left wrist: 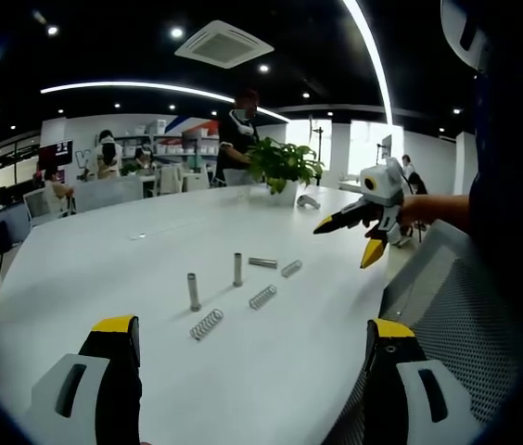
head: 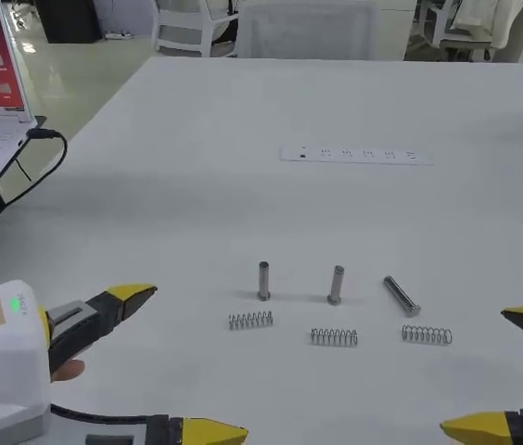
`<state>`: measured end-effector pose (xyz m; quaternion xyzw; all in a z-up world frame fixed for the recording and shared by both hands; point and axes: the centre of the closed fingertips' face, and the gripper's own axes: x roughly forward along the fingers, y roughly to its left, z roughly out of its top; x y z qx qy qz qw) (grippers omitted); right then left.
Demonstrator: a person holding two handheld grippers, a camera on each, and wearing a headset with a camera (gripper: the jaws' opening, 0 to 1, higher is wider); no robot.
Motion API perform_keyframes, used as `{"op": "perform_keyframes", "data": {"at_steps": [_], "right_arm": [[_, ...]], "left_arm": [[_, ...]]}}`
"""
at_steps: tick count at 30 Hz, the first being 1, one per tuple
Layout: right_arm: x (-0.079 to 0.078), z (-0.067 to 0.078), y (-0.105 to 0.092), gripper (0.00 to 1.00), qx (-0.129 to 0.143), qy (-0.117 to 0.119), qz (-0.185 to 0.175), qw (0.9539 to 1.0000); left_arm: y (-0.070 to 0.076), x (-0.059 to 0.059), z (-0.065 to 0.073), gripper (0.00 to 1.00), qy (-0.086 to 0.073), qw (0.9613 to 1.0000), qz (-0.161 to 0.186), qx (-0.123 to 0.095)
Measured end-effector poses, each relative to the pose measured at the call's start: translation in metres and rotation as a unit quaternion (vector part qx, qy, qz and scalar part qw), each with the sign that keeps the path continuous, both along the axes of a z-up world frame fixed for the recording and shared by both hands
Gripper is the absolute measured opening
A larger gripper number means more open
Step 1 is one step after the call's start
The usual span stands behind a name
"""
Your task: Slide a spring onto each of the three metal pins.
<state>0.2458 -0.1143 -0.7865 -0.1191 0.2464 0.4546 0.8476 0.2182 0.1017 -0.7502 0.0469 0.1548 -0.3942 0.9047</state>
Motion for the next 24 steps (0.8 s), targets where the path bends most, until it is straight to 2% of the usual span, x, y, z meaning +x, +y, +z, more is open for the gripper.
{"op": "perform_keyframes", "data": {"at_steps": [24], "right_arm": [[-0.005,0.0008,-0.0003,0.93,0.006,0.001,-0.011,0.9999]], "left_arm": [[-0.0037,-0.0022,-0.001,0.99,0.002,1.0,-0.009,0.002]]}}
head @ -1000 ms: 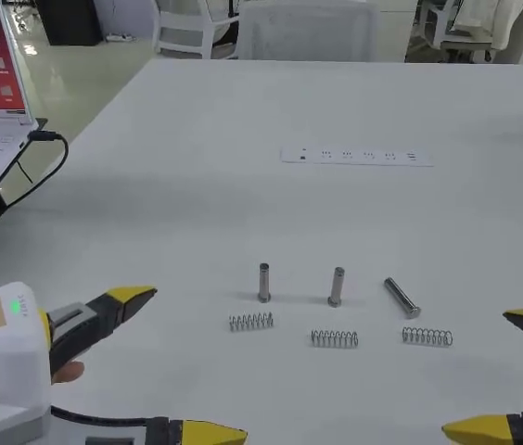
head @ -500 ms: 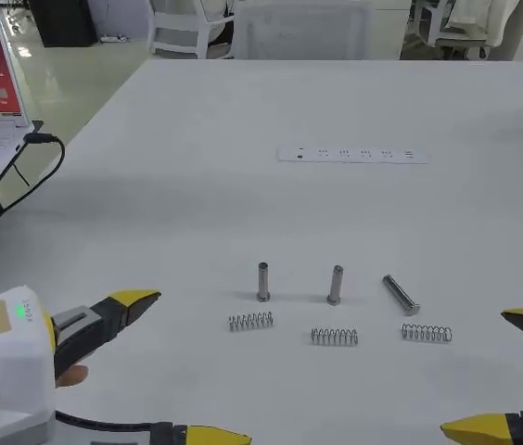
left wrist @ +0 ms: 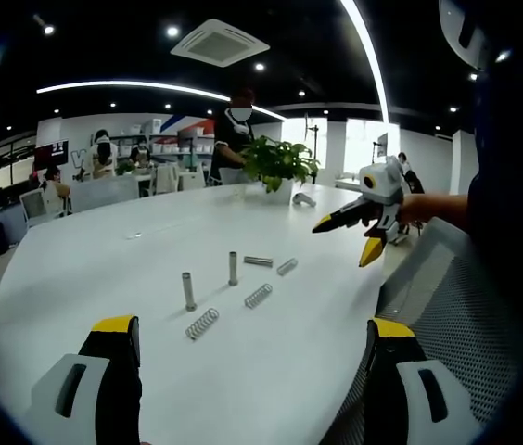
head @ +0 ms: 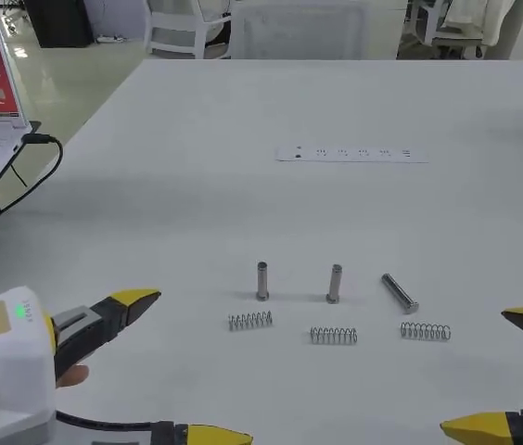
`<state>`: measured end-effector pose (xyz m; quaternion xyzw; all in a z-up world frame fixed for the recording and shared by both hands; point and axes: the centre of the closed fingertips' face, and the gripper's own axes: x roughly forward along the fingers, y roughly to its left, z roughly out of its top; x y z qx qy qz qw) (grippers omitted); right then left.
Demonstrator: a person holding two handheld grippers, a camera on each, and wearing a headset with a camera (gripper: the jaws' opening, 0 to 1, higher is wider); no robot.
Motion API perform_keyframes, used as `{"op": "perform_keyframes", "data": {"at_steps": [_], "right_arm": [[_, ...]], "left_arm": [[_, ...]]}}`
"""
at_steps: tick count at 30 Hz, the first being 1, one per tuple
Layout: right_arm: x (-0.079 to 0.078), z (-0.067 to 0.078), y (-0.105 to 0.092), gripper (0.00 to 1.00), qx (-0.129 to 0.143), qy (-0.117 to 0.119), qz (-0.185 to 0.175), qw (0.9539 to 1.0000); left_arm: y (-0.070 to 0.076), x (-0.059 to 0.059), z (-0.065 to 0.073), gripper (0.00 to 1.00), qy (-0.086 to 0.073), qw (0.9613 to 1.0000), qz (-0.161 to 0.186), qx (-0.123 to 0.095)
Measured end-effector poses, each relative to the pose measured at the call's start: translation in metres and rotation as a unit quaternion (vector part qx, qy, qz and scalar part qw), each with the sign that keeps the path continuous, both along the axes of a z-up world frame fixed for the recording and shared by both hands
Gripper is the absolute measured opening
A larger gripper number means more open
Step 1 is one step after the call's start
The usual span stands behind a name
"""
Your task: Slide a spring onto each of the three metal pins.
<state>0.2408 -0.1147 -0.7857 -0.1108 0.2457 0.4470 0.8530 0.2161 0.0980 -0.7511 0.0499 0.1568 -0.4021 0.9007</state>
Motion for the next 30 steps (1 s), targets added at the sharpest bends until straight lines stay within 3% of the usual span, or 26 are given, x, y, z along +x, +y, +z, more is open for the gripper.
{"op": "perform_keyframes", "data": {"at_steps": [30], "right_arm": [[0.0014,0.0028,-0.004,0.91,0.0,-0.002,-0.001,1.0]], "left_arm": [[0.0005,-0.0006,-0.0022,0.99,0.004,1.0,0.001,0.006]]}}
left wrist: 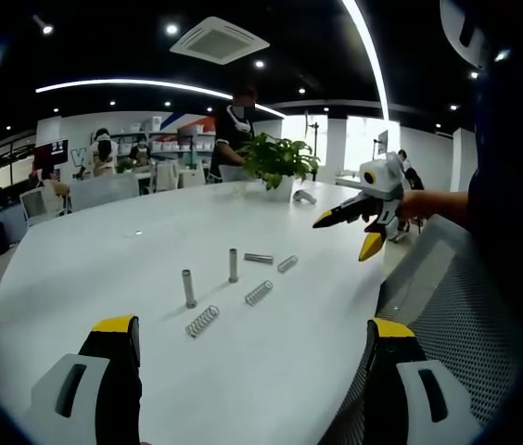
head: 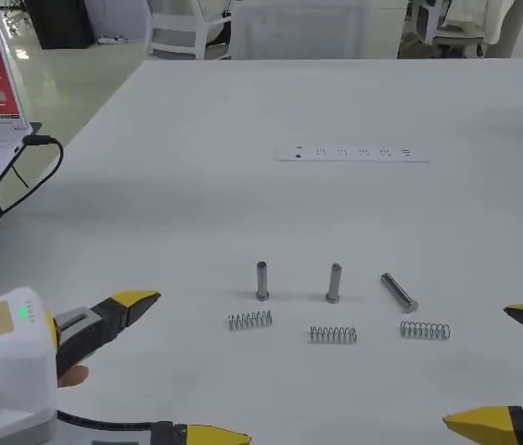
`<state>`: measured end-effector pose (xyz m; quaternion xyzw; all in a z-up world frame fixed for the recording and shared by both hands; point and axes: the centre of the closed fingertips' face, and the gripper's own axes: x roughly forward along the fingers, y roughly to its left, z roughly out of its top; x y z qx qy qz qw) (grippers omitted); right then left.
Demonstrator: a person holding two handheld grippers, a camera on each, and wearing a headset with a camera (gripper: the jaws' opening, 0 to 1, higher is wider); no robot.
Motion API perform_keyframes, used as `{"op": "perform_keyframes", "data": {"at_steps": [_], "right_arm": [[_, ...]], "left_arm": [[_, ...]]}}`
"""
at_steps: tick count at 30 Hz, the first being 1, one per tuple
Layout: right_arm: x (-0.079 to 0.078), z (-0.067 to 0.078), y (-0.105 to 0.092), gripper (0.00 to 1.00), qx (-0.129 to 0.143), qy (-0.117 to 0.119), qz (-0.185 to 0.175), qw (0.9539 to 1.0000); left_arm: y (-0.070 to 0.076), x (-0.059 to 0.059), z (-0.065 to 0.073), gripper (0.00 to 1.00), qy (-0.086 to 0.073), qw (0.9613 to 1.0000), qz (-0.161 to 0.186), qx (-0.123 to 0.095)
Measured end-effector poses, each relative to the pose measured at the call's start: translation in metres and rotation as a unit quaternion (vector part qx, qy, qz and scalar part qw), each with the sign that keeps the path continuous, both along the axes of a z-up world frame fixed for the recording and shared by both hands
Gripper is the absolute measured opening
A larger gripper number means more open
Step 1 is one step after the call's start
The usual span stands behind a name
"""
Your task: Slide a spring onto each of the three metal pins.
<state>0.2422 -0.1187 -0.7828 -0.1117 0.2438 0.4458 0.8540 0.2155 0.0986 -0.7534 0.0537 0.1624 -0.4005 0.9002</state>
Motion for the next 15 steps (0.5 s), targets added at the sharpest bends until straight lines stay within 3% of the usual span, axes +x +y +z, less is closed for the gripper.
{"op": "perform_keyframes", "data": {"at_steps": [15], "right_arm": [[0.013,0.004,0.0,0.89,-0.002,-0.009,-0.006,0.9999]], "left_arm": [[0.001,0.001,-0.001,0.99,0.001,1.0,0.002,0.0]]}}
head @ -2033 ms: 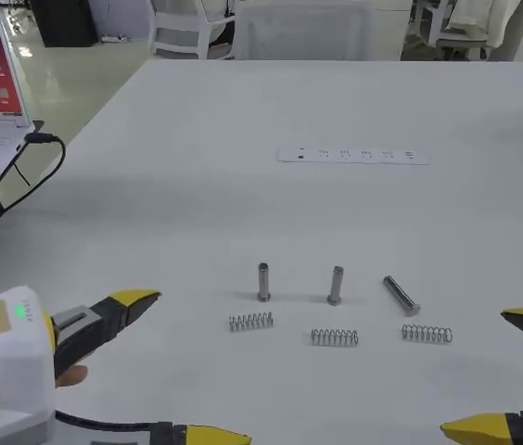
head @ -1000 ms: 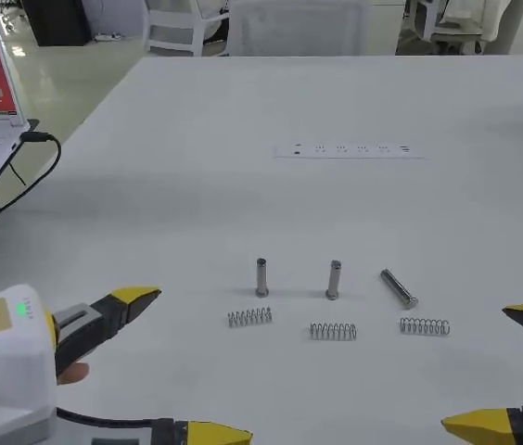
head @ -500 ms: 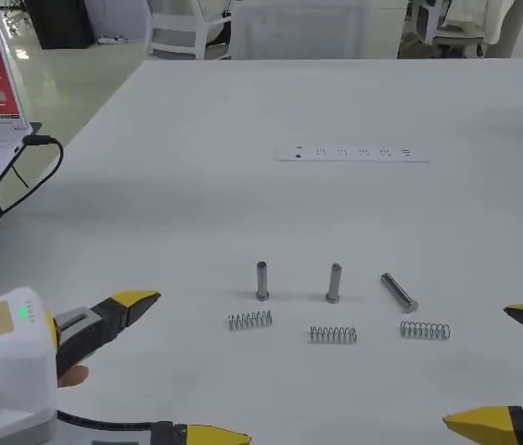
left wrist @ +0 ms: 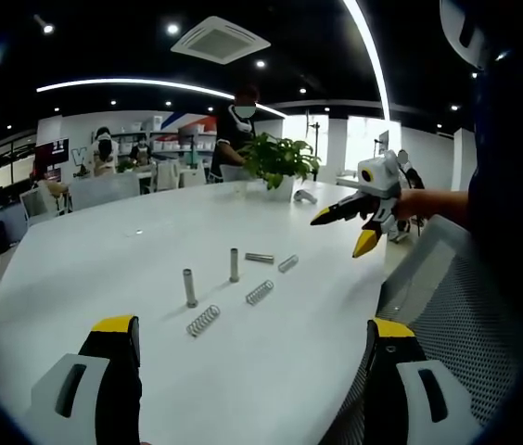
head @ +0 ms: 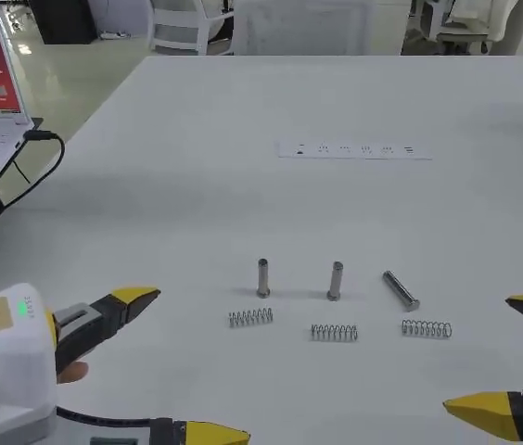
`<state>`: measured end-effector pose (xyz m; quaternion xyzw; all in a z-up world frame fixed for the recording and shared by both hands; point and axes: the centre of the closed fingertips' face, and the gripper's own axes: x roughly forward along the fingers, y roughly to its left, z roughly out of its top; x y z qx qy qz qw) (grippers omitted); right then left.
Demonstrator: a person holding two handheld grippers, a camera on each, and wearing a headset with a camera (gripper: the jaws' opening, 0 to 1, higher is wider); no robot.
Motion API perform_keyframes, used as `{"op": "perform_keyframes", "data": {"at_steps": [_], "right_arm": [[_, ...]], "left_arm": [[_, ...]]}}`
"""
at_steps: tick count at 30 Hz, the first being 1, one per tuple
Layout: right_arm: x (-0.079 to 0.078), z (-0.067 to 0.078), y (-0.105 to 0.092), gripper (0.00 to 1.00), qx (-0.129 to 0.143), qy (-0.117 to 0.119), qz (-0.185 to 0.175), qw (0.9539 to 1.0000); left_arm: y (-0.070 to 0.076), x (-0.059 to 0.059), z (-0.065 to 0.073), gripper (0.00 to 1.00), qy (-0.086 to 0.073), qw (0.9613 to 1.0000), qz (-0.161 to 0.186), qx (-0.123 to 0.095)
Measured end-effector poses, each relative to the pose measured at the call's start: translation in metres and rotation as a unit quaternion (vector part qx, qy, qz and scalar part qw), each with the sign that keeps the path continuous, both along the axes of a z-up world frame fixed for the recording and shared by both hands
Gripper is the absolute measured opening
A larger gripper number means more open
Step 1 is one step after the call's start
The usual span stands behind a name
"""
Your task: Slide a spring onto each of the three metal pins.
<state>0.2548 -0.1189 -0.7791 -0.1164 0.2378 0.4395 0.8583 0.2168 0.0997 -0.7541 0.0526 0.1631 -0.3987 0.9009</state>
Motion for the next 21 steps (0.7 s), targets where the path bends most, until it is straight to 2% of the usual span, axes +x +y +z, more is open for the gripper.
{"op": "perform_keyframes", "data": {"at_steps": [13,18,21], "right_arm": [[0.024,0.008,0.009,0.86,-0.008,-0.015,0.003,0.9999],[0.033,0.011,0.012,0.86,-0.012,-0.02,0.008,0.9997],[0.039,0.014,0.013,0.86,-0.013,-0.022,0.009,0.9996]], "left_arm": [[0.001,0.002,0.002,0.99,-0.005,1.0,0.001,-0.002],[0.006,0.009,0.006,0.99,-0.01,0.9998,0.008,-0.012],[0.009,0.013,0.007,0.99,-0.013,0.9998,0.01,-0.008]]}}
